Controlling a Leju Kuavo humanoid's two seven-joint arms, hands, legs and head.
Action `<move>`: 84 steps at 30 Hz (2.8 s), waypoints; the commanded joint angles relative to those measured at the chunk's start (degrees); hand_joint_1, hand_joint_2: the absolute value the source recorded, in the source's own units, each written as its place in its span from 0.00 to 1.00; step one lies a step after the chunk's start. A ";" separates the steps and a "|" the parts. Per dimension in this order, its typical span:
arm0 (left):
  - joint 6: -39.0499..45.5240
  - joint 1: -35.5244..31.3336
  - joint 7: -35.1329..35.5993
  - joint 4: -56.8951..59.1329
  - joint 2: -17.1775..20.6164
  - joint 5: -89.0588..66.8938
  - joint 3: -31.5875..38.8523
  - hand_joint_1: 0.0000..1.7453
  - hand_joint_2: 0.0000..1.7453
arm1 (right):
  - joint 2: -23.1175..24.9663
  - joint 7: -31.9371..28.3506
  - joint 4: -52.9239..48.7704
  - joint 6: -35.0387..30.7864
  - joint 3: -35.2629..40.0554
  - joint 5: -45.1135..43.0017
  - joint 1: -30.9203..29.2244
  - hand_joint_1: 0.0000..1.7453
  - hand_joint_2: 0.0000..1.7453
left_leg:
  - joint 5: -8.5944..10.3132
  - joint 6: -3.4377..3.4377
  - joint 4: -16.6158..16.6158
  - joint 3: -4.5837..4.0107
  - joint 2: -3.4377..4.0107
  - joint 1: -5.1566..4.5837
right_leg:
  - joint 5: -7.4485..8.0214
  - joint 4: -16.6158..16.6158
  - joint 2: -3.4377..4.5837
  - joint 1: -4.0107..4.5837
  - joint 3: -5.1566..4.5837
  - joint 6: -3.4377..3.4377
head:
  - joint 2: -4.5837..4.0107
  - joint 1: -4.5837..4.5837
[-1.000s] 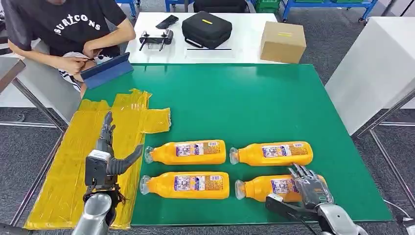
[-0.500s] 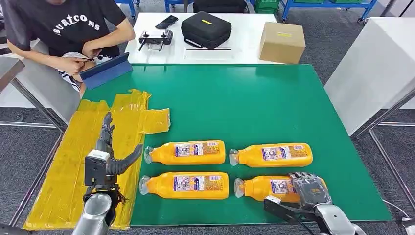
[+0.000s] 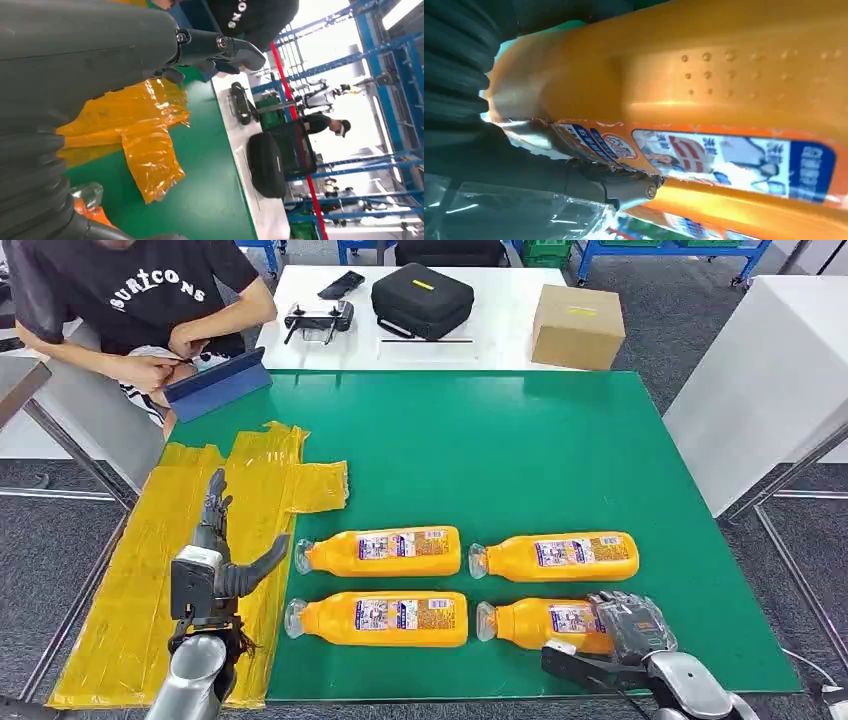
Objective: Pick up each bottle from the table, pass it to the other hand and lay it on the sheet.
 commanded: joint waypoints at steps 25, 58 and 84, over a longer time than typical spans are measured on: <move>-1.30 -0.83 -0.03 2.06 -1.04 -0.30 4.18 0.00 1.00 | 0.87 -1.21 -23.16 -3.00 -10.17 8.20 5.21 1.00 1.00 | 0.20 -0.09 -0.01 -1.03 -0.61 -0.10 | -0.10 0.05 -0.61 0.00 -0.75 0.10 | 0.00 -0.02; -1.99 -4.72 2.40 3.35 -1.73 -2.76 -6.26 0.00 1.00 | 33.47 -30.57 22.76 -25.81 -8.33 -38.54 -18.90 1.00 1.00 | 0.21 -0.17 0.00 -1.10 -0.47 0.01 | -0.02 0.05 -0.49 0.08 -0.82 0.06 | 0.00 0.00; -11.71 -19.31 10.76 7.74 -2.06 -4.07 -20.53 0.00 1.00 | 40.02 -42.30 42.99 -22.90 1.34 -50.51 -40.54 1.00 1.00 | 0.41 -0.16 0.08 -1.41 -0.75 -0.05 | -0.08 0.29 -0.76 0.02 -1.09 0.11 | 0.00 0.00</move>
